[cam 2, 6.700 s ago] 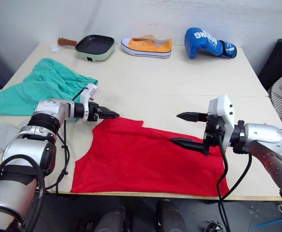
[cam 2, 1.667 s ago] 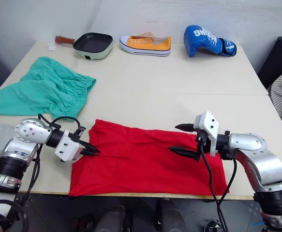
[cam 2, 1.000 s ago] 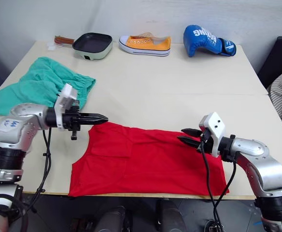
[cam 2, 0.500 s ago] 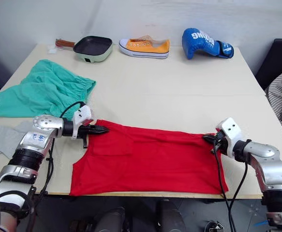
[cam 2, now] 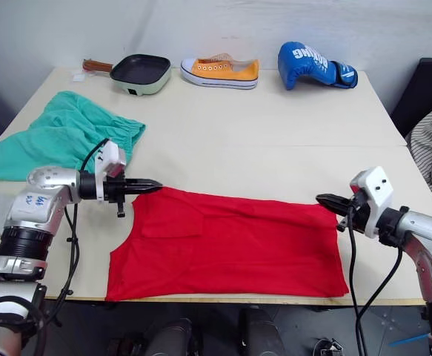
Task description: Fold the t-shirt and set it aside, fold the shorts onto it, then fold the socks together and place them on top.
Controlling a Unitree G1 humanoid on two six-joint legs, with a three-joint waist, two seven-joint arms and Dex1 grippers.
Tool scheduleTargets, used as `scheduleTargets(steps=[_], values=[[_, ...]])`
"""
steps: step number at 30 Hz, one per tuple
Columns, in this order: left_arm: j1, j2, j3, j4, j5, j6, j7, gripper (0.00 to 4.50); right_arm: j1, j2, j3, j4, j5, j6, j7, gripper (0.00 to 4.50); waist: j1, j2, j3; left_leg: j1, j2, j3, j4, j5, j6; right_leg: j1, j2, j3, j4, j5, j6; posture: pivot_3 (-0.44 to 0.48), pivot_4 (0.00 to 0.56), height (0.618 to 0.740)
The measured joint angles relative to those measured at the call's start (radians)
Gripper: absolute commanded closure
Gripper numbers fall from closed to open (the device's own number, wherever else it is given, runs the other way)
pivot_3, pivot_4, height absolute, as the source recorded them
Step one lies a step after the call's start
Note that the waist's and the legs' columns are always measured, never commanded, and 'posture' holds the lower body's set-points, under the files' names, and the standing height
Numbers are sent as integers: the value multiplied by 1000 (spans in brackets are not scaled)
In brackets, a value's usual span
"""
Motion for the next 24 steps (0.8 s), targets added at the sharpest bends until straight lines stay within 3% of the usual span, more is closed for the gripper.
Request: scheduleTargets(steps=[4,10,15,18,20,24], values=[[117,22,-54,-152,1,47,-32,4500,45,43,68,-82,-12,20,-37,4473,0,0,0,1,0,0,-1,0,0,1,0,0,-1,0,0,0,150,740],[205,31,-161,-151,76,-7,-58,4500,30,93,160,4,-124,4,-126,4473,1,0,0,1,-1,1,0,0,0,0,0,1,-1,0,0,0,150,740],[223,133,-186,-102,144,-243,-91,4500,30,96,111,132,-140,-5,-157,4473,0,4,-5,5,-1,1,-2,0,0,4,0,1,-3,0,0,0,150,740],[226,159,-184,-42,159,-330,-93,4500,27,94,65,200,-134,-1,-160,4473,-5,5,-6,25,0,1,-11,-3,6,24,0,1,-10,-1,-1,0,150,740],[238,181,-175,-18,159,-358,-106,4500,15,93,39,243,-134,-1,-160,4473,-21,6,-6,38,0,1,-20,-3,6,34,0,1,-14,-1,-3,0,150,740],[257,221,-128,7,134,-307,-140,4500,10,89,-29,261,-102,-1,-136,4473,-38,9,-7,38,0,1,-29,0,1,30,1,1,-13,-3,-6,0,150,740]])
